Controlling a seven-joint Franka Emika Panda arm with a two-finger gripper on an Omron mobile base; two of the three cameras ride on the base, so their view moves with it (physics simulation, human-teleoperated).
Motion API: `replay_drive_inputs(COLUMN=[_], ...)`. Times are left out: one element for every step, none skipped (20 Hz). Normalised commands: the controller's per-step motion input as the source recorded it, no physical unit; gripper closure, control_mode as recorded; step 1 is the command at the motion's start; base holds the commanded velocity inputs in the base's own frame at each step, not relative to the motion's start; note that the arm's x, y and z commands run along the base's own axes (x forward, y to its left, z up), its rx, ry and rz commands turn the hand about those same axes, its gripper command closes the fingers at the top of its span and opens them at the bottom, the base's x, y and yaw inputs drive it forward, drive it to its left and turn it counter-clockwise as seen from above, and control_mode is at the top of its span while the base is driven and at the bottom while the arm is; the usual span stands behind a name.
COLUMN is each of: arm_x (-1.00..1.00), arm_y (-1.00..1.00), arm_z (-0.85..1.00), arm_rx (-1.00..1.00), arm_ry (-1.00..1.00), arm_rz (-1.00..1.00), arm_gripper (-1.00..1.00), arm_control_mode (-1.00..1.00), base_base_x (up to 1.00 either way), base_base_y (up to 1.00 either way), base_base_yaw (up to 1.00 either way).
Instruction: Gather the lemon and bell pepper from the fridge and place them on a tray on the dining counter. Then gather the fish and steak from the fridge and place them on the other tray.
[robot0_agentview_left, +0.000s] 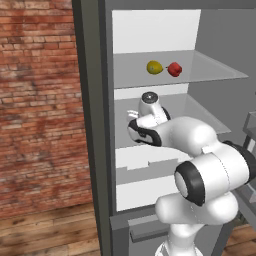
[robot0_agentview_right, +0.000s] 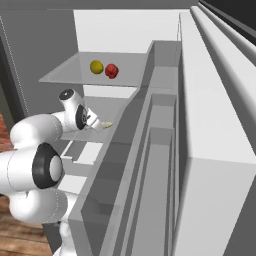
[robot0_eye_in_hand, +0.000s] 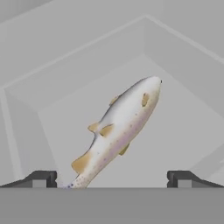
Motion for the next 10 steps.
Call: replay_drive_inputs(arm_x=[0.04,0.01,0.01,0.01,0.01,0.01,0.01,0.00,0.00,0.00], arm_y=[0.00,0.00,0.00,0.00,0.00,0.00,0.00,0.00,0.00,0.00], arm_z=[-0.01,0.00,-0.03,-0.03,-0.03,-0.01,-0.04,-0.04,-0.04,-0.04], arm_rx=[0.00,0.00,0.00,0.00,0.00,0.00,0.00,0.00,0.00,0.00], arm_ry=[0.00,0.00,0.00,0.00,0.00,0.00,0.00,0.00,0.00,0.00], arm_rz=[-0.08,-0.07,-0.06,-0.05,-0.05,-0.04,-0.03,-0.03,-0.03,-0.02], arm_gripper=[-1.00,-1.00,-1.00,-1.00,-1.00,-1.00,-1.00,-1.00,-1.00,-1.00], arm_control_mode=[-1.00,-1.00,-1.00,-1.00,-1.00,-1.00,-1.00,-1.00,-1.00,-1.00], base_base_x=[0.00,0.00,0.00,0.00,0.00,0.00,0.00,0.00,0.00,0.00], base_base_y=[0.00,0.00,0.00,0.00,0.00,0.00,0.00,0.00,0.00,0.00], base_base_yaw=[0.00,0.00,0.00,0.00,0.00,0.00,0.00,0.00,0.00,0.00])
